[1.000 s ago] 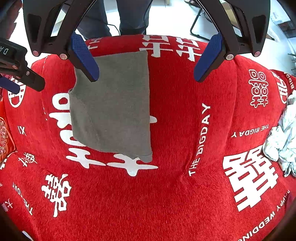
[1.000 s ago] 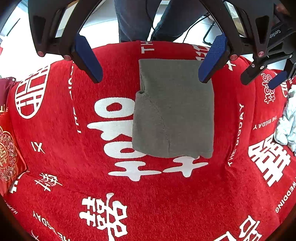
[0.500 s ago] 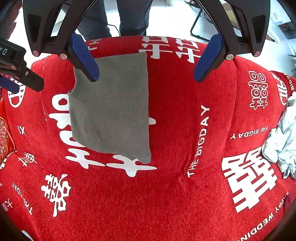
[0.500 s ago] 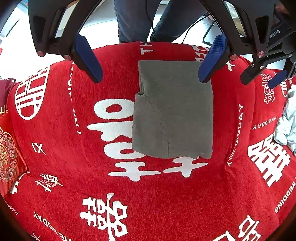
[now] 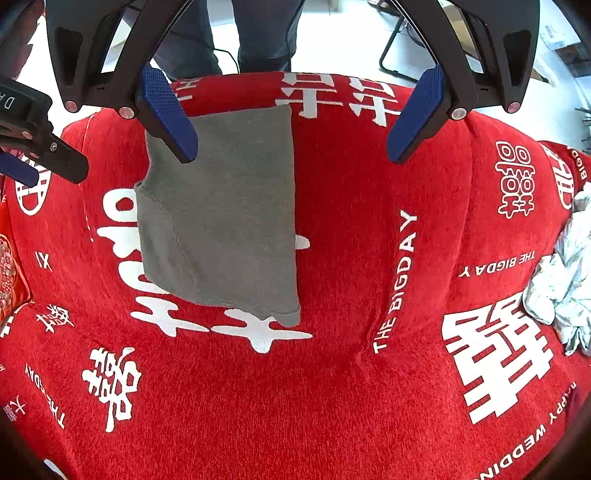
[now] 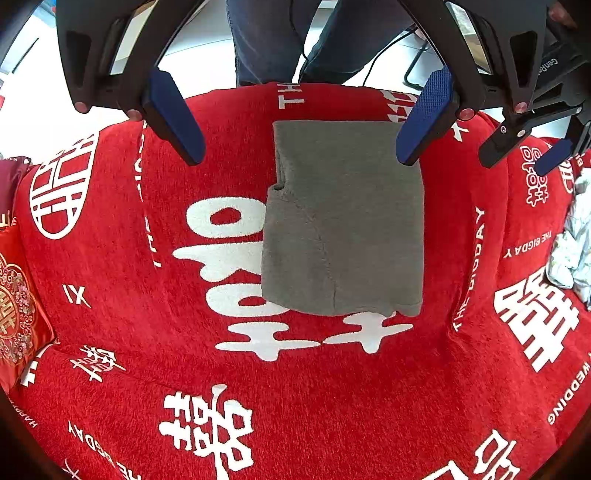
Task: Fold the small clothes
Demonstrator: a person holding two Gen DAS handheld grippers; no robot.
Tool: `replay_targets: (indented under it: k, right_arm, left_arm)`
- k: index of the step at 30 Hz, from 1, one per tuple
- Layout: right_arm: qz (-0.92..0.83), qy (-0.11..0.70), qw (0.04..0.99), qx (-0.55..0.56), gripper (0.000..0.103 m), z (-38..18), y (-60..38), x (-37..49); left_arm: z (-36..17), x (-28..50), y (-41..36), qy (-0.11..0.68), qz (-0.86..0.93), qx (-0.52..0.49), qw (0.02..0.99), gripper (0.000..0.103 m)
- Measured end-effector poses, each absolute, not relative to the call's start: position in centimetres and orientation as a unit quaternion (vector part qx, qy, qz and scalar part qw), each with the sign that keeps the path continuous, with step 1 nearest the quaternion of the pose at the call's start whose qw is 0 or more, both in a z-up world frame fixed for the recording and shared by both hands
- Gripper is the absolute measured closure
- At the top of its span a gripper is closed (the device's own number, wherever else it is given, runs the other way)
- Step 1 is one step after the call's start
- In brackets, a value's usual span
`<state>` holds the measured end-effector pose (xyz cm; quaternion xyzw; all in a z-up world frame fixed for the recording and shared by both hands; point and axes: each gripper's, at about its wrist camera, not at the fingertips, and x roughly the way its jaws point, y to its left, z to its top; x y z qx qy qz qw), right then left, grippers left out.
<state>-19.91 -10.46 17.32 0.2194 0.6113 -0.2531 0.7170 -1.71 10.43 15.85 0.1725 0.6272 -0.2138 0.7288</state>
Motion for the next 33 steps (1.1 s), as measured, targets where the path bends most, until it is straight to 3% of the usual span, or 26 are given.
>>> replay_targets:
  k: [33]
  right_arm:
    - [-0.254,0.611,0.717,0.22,0.0,17.36,-10.23,-19.9]
  left_arm:
    - [15.74,-1.86,10.65,0.629,-0.21,0.172,0.729,0.0]
